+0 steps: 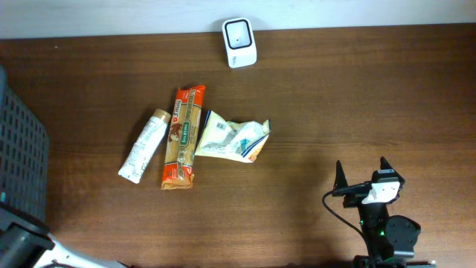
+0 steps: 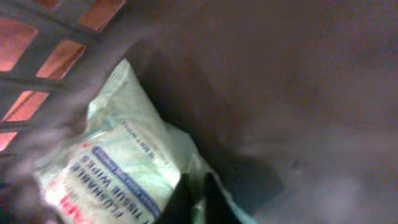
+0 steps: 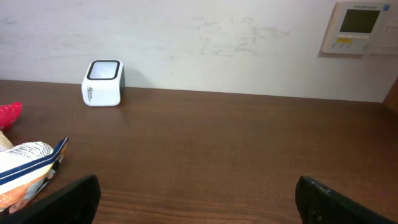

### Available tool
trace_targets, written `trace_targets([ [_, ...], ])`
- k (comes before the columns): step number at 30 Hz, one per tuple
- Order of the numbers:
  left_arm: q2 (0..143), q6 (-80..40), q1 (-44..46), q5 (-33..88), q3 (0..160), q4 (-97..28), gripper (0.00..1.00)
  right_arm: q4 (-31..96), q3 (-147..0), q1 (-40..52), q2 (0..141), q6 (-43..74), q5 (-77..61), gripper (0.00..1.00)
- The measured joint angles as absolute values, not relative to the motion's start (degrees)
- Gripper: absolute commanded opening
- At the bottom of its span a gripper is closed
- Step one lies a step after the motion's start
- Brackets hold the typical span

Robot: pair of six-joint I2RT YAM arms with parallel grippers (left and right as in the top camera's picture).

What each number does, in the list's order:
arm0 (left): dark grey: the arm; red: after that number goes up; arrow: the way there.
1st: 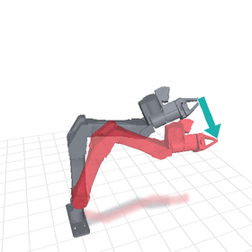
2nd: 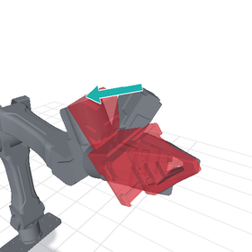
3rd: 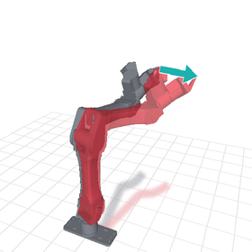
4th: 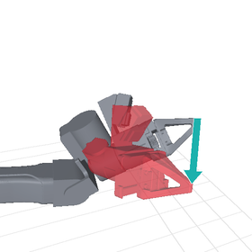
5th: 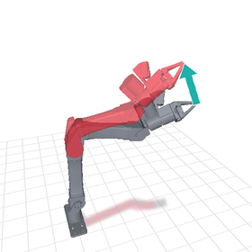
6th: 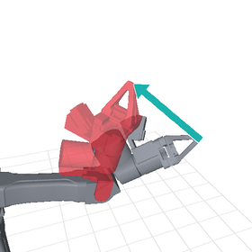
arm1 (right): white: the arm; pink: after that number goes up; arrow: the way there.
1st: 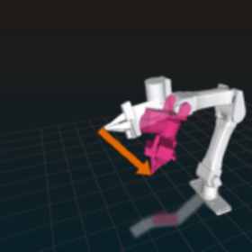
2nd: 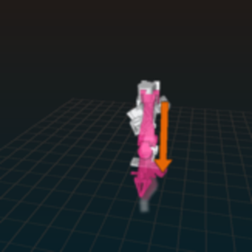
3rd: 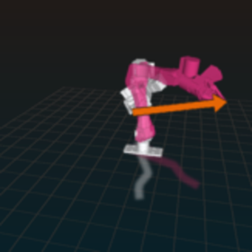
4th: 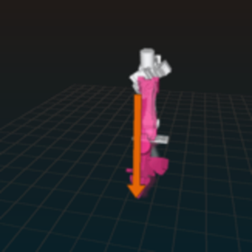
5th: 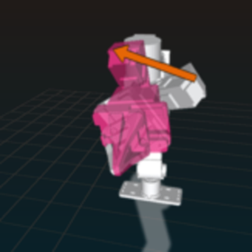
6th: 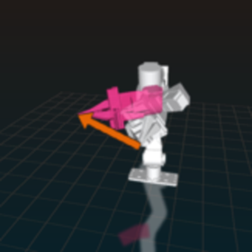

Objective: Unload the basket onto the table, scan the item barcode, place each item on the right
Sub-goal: 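Grasp the teal tissue wipes pack and place it right of the snack bag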

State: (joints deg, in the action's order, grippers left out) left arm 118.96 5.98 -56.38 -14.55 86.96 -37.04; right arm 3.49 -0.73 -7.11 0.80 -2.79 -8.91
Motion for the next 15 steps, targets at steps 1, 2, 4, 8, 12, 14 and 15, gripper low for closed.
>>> trace_targets([
  [1,119.15,5.74,-56.34,-14.37,86.98,-36.97,0.0,3.49,-0.73,-7.11,0.8,-2.79,-8.91,0.99],
  [2,119.17,5.52,-56.34,-14.24,87.0,-36.99,0.0,3.49,-0.73,-7.11,0.8,-2.76,-8.91,0.99],
  [4,119.42,4.95,-56.38,-13.72,87.72,-38.0,0.0,3.49,-0.73,-7.11,0.8,-2.76,-8.91,0.99],
  [8,120.64,4.69,-56.64,-7.25,92.82,-45.28,0.0,3.49,-0.73,-7.11,0.8,-2.76,-8.91,0.99],
  [12,120.86,5.19,-54.63,0.4,100.9,-49.12,0.0,3.49,-0.73,-7.11,0.8,-2.79,-8.91,0.99],
  [14,119.66,6.83,-53.1,3.05,101.91,-49.28,0.0,3.49,-0.73,-7.11,0.8,-2.76,-8.91,0.99],
  [15,119.22,7.57,-52.4,3.62,101.93,-49.5,0.14,3.49,-0.73,-7.11,0.8,-2.76,-8.91,0.99],
])
